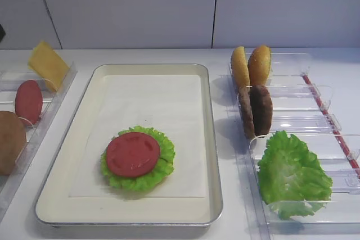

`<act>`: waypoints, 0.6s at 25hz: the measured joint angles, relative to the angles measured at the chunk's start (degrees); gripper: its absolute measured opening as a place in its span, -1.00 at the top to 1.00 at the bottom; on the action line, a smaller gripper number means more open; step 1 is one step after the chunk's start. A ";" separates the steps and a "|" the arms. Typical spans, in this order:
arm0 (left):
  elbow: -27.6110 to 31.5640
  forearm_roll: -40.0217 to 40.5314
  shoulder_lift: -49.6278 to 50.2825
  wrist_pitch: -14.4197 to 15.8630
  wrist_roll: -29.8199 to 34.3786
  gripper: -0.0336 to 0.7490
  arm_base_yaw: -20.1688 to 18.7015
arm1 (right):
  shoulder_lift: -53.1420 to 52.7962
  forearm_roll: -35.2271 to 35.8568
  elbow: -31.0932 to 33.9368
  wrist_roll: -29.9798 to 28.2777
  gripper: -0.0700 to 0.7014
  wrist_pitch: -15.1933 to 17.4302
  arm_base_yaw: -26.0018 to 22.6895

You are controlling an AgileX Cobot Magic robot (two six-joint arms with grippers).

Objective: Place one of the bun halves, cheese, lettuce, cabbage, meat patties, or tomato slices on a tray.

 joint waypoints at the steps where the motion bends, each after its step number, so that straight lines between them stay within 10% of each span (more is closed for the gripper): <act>1: 0.00 0.00 -2.13 0.52 -0.12 -0.68 0.00 | 0.00 0.00 0.00 0.00 -0.51 0.00 0.00; 15: 9.98 0.00 -32.21 2.90 -3.33 -0.67 0.00 | 0.00 0.00 0.00 0.00 -0.51 0.00 0.00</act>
